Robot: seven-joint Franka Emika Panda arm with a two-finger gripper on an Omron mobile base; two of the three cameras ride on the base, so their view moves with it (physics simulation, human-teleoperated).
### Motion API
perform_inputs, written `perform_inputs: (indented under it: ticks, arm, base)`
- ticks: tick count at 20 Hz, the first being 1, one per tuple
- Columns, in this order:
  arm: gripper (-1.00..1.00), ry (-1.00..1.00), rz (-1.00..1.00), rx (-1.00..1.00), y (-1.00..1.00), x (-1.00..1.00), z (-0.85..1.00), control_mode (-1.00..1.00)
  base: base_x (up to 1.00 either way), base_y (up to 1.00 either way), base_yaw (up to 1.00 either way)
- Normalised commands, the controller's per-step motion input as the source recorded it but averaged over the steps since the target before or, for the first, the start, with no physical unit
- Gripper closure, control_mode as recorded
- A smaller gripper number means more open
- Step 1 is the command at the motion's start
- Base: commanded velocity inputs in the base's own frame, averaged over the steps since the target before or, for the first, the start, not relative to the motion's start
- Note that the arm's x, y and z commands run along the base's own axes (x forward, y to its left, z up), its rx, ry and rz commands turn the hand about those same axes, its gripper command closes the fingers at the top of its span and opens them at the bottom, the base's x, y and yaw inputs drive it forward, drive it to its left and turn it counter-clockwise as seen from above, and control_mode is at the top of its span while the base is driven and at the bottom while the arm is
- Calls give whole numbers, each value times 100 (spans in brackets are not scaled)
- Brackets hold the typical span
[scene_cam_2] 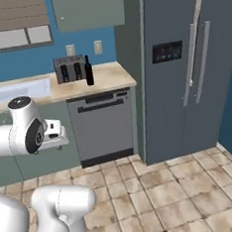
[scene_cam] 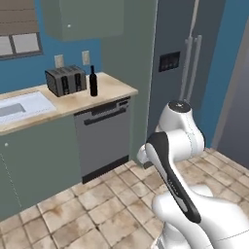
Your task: There is a wine glass and glass cup on the dining counter. Place the wine bottle next to the wine glass and the juice bottle next to the glass cup.
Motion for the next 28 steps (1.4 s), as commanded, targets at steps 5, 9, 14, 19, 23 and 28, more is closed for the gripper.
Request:
perform_inputs:
  ticks: [5, 9, 14, 19, 23, 28]
  arm:
    - [-100, 0, 0, 0, 0, 0, 0, 100]
    - [-100, 0, 0, 0, 0, 0, 0, 100]
    - [-100, 0, 0, 0, 0, 0, 0, 100]
    - [-100, 0, 0, 0, 0, 0, 0, 100]
    - [-100, 0, 0, 0, 0, 0, 0, 100]
    - [-100, 0, 0, 0, 0, 0, 0, 100]
  base:
    - [92, 0, 7]
    - [91, -1, 5]
    - [80, -9, 10]
    - [69, -8, 13]
    - [61, -7, 17]
    - [72, -11, 17]
